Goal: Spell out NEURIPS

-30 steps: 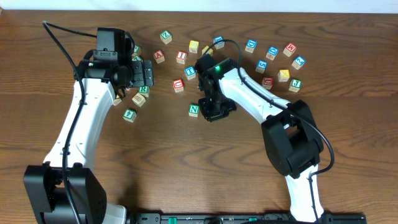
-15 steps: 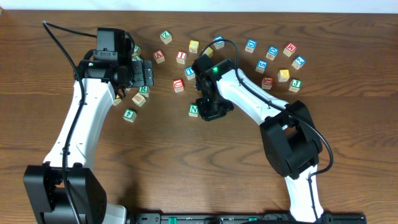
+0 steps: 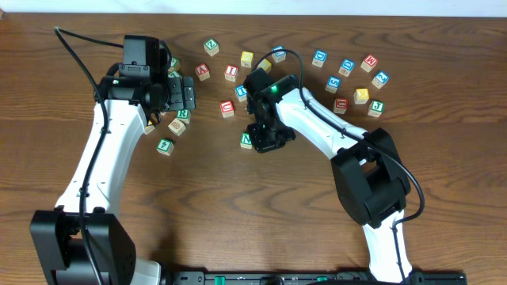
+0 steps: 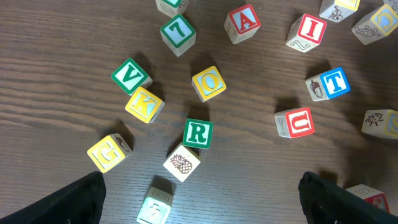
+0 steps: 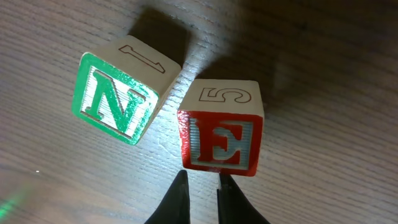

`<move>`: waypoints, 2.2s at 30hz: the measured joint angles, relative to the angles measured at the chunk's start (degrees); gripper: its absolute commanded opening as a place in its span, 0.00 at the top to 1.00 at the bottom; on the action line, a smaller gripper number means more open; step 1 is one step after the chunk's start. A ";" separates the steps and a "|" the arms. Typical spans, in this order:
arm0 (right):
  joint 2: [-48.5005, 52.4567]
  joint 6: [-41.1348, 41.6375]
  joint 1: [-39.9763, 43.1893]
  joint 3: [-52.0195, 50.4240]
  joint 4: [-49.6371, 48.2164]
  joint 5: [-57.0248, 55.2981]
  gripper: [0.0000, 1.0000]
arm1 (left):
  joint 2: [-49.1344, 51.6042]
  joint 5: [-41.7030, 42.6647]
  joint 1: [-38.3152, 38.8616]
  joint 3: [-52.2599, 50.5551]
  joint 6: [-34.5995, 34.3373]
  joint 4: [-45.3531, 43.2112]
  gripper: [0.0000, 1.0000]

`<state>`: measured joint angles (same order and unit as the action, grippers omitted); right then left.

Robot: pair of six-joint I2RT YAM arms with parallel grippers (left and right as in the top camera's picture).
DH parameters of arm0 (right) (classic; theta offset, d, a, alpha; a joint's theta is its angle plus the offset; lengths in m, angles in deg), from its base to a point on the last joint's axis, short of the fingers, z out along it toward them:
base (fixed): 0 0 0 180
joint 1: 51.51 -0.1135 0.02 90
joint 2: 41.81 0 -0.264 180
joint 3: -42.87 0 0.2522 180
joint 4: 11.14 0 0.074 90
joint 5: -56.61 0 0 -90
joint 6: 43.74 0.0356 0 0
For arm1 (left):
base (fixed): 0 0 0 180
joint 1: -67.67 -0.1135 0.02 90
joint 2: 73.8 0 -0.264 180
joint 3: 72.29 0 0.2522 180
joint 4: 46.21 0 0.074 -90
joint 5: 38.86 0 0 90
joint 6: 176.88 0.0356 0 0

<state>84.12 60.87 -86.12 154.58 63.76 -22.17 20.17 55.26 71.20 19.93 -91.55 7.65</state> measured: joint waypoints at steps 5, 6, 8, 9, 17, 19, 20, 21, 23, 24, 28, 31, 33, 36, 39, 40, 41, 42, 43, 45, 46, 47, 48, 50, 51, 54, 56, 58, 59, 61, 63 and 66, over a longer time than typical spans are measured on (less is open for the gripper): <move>-0.96 0.00 0.11 0.00 0.02 0.48 0.90 | 0.00 0.00 0.00 0.00 0.00 0.00 0.02; -1.57 0.00 0.24 0.00 0.02 0.61 0.89 | 0.00 0.00 0.00 0.00 0.00 0.00 0.02; -3.06 0.00 0.61 0.00 0.02 0.76 0.88 | 0.00 0.00 0.00 0.00 0.00 0.00 0.02; -3.96 -0.02 0.92 0.00 0.00 0.81 0.87 | 0.00 0.00 0.00 0.00 0.00 0.00 0.02; -8.59 0.37 5.68 0.11 -0.15 0.31 0.86 | 0.00 0.00 0.00 0.00 -0.02 0.00 0.02; -8.44 0.81 6.21 0.02 -0.37 -0.50 0.86 | 0.00 0.00 0.00 0.00 0.00 0.00 0.02; -8.41 1.16 6.32 -0.11 -0.63 -0.87 0.86 | 0.00 0.00 0.00 0.00 0.00 0.00 0.02; -8.41 1.53 6.32 -0.31 -0.87 -1.33 0.86 | 0.00 0.00 0.00 0.00 0.00 0.00 0.02; -8.37 2.21 6.23 -0.98 -1.64 -1.88 0.87 | 0.00 0.00 0.00 0.00 0.00 0.00 0.02; -8.31 2.78 6.14 -1.57 -2.14 -2.16 0.86 | 0.00 0.00 0.00 0.00 0.00 0.00 0.02; -8.20 5.14 6.14 -4.42 -3.76 -3.37 0.86 | 0.00 0.02 0.00 0.00 -0.02 0.00 0.02; -8.20 6.75 6.14 -6.69 -5.53 -3.82 0.87 | 0.00 0.00 0.00 0.00 0.00 0.00 0.02; -8.20 7.61 6.14 -8.24 -6.73 -4.04 0.87 | 0.00 0.00 0.00 0.00 -0.02 0.00 0.02; -8.17 8.68 6.03 -10.08 -8.13 -4.20 0.87 | 0.00 0.00 0.00 0.00 -0.02 0.00 0.02; -8.17 9.49 5.60 -11.19 -9.20 -4.24 0.86 | 0.00 0.00 0.00 0.00 0.00 0.00 0.02; -8.17 9.75 5.35 -11.52 -9.51 -4.26 0.85 | 0.00 0.00 0.00 0.00 0.00 0.00 0.02; -8.17 9.99 5.20 -11.89 -9.92 -4.24 0.85 | 0.00 0.00 0.00 0.00 0.00 0.00 0.02; -8.17 10.23 4.85 -12.31 -10.36 -4.22 0.85 | 0.00 0.00 0.00 0.00 0.00 0.00 0.02; -8.17 10.43 4.63 -12.68 -10.73 -4.24 0.85 | 0.00 0.00 0.00 0.00 0.00 0.00 0.02; -8.17 10.62 4.20 -13.14 -11.21 -4.22 0.85 | 0.00 0.00 0.00 0.00 -0.02 0.00 0.02; -8.17 10.64 4.02 -13.25 -11.37 -4.24 0.84 | 0.00 0.00 0.00 0.00 0.00 0.00 0.02; -8.17 10.67 3.89 -13.29 -11.58 -4.22 0.84 | 0.00 0.00 0.00 0.00 0.00 0.00 0.03; -8.17 10.67 3.78 -13.29 -11.87 -4.22 0.84 | 0.00 0.00 0.00 0.00 0.00 0.00 0.02; -8.17 10.69 3.61 -13.29 -12.68 -4.22 0.83 | 0.00 0.00 0.00 0.00 0.00 0.00 0.02; -8.17 10.69 3.61 -13.29 -12.98 -4.22 0.83 | 0.00 0.00 0.00 0.00 -0.02 0.00 0.02; -8.17 10.73 3.61 -13.29 -13.62 -4.24 0.83 | 0.00 0.00 0.00 0.00 0.00 0.00 0.02; -8.17 10.82 3.52 -13.29 -13.90 -4.26 0.83 | 0.00 0.00 0.00 0.00 0.00 0.00 0.02; -8.04 10.84 3.48 -13.29 -13.94 -4.24 0.83 | 0.00 0.00 0.00 0.00 0.00 0.00 0.02; -7.98 10.84 3.45 -13.29 -13.97 -4.24 0.83 | 0.00 0.00 0.00 0.00 0.00 0.00 0.02; -7.48 10.84 3.45 -13.29 -14.14 -4.24 0.83 | 0.00 0.00 0.00 0.00 0.00 0.00 0.02; -7.06 10.84 3.45 -13.33 -14.12 -4.24 0.83 | 0.00 0.00 0.00 0.00 0.00 0.00 0.02; -7.04 10.84 3.45 -13.33 -14.32 -4.24 0.83 | 0.00 0.00 0.00 0.00 0.00 0.00 0.02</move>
<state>77.08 71.71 -82.66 141.25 49.45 -26.41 20.17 55.26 71.20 19.93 -91.55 7.65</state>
